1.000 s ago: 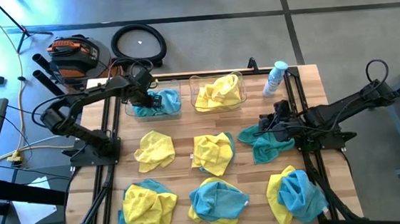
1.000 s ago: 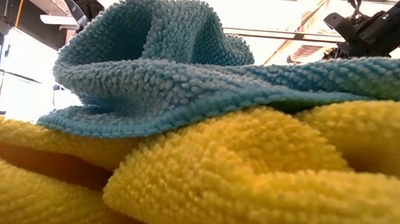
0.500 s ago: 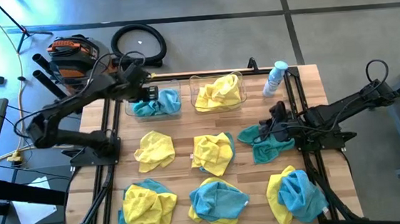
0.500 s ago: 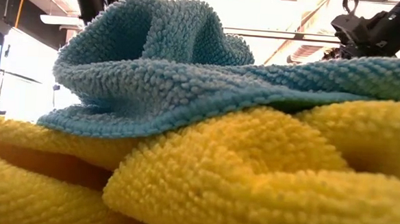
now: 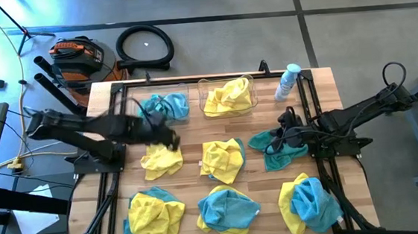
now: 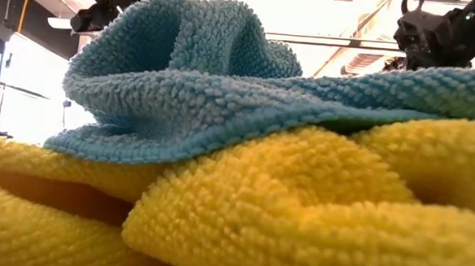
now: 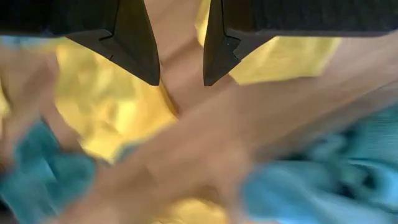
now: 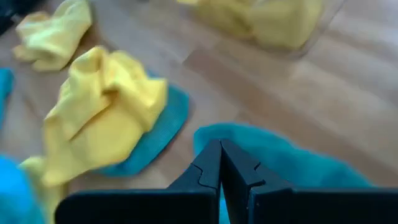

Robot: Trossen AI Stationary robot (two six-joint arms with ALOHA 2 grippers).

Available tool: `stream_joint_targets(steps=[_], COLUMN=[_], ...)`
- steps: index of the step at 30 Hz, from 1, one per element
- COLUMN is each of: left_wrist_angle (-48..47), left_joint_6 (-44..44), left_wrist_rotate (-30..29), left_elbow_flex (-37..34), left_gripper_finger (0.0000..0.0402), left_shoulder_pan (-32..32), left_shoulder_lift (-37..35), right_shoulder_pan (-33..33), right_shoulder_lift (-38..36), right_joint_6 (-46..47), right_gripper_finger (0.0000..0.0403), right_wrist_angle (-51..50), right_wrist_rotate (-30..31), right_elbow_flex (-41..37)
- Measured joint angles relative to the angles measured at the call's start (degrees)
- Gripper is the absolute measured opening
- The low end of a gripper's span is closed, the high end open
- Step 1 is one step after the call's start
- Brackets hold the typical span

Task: Sort microfiber towel by color & place in baskets
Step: Put the blue towel into the left transparent bin

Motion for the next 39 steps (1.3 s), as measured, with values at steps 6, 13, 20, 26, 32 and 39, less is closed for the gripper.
stream_joint_targets(steps=[6,13,20,26,32,39], left_wrist_angle=[0.23,2.81,12.55,13.55,13.55,13.69], left_joint_6=[4.47,12.97,19.29,19.68,20.14,22.12], left_wrist_rotate=[-0.18,-0.29,4.33,7.19,7.36,8.46], left_elbow_flex=[0.0,-1.42,-11.16,-16.61,-19.24,-20.0], left_gripper_finger=[0.0113,0.0113,0.0113,0.0113,0.0113,0.0113], left_shoulder_pan=[-7.02,-10.25,-9.42,-8.55,-8.41,-8.36], left_shoulder_lift=[5.08,5.33,-0.66,-5.55,-8.57,-10.01], right_shoulder_pan=[0.65,7.37,13.97,19.56,26.64,33.57], right_shoulder_lift=[0.81,12.32,24.95,28.82,31.07,34.41], right_joint_6=[4.71,14.64,26.51,39.34,54.58,65.99], right_gripper_finger=[0.0,0.0,0.0,0.0011,0.0067,0.0155], right_wrist_angle=[-4.85,-27.72,-46.05,-47.11,-46.38,-44.02], right_wrist_rotate=[-8.3,-9.0,-19.31,-28.05,-38.83,-40.73], right_elbow_flex=[7.12,26.98,41.16,43.4,42.14,41.8])
